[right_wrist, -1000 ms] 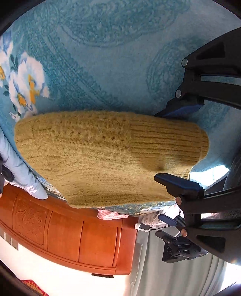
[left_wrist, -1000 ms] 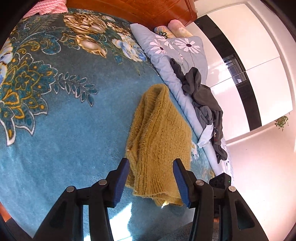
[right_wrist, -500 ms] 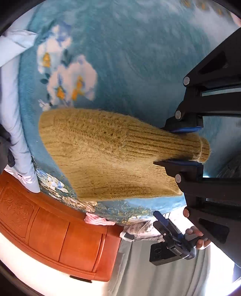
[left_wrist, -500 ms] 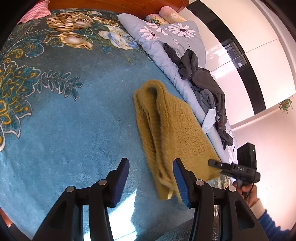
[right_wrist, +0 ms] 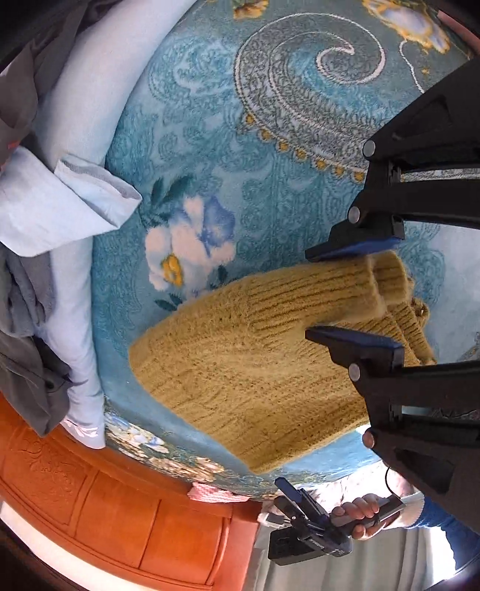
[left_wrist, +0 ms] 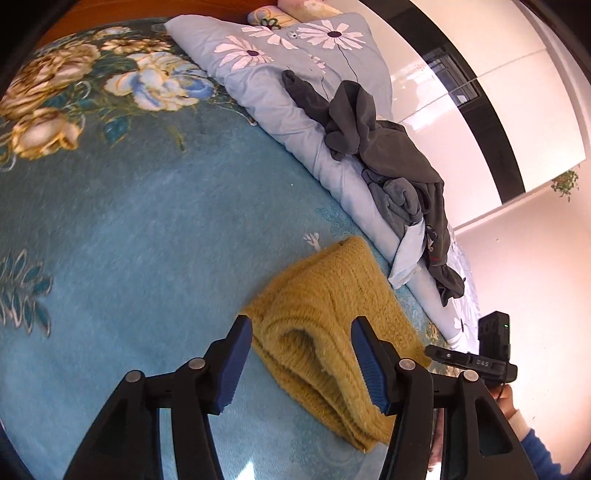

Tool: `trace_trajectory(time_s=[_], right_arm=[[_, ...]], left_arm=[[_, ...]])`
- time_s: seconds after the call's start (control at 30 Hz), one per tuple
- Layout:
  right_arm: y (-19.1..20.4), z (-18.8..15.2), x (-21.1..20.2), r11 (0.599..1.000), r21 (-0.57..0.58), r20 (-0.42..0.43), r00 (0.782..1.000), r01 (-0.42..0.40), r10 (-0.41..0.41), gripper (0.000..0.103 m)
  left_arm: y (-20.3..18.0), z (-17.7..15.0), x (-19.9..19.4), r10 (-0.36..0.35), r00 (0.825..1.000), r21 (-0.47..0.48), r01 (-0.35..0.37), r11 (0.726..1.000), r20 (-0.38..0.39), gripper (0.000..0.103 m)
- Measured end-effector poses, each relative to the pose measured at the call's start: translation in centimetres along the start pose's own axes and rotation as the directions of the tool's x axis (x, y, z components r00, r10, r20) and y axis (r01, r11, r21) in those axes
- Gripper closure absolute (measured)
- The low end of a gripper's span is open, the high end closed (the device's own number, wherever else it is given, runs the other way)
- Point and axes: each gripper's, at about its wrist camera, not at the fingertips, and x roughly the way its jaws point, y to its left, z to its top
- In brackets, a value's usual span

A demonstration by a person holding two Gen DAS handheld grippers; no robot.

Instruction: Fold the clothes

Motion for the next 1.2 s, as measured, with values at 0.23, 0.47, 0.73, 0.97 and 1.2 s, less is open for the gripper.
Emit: trace_trajectory(time_s=[0.23, 0.47, 0.73, 0.97, 1.2], right_arm=[[-3.2, -8.0, -0.9, 0.952, 0.244, 0.25, 0.96, -0.185, 0.123, 0.033], [-3.5, -12.5, 3.0, 0.874, 0.355, 0.314, 0.923, -0.332, 0.223, 0.03], [-1.4, -11.2, 4.9, 0.862, 0.364, 0.356, 0.908, -0.353, 0.222, 0.028], [-1.4, -10.8, 5.3, 0.848, 0.385, 0.402, 0.893, -0.364, 0.201, 0.028], [-1.8, -11.0, 5.2, 0.827, 0.418, 0.432, 0.883, -0.376, 0.183, 0.044]], left_arm=[[0.2, 2.1, 7.1, 0.11, 0.979, 0.123, -0.09, 0.988, -0.17, 0.041], [1.2, 2.6, 10.1, 0.053, 0.96, 0.108, -0.023, 0.994, -0.277, 0.035], [2.1, 3.7, 11.8, 0.023, 0.953, 0.092, 0.005, 0.996, -0.302, 0.028], [1.2, 4.1, 12.9, 0.036, 0.944, 0.14, 0.011, 0.99, -0.329, 0.02], [0.1, 2.8, 13.0, 0.063, 0.938, 0.203, 0.008, 0.979, -0.34, 0.044]])
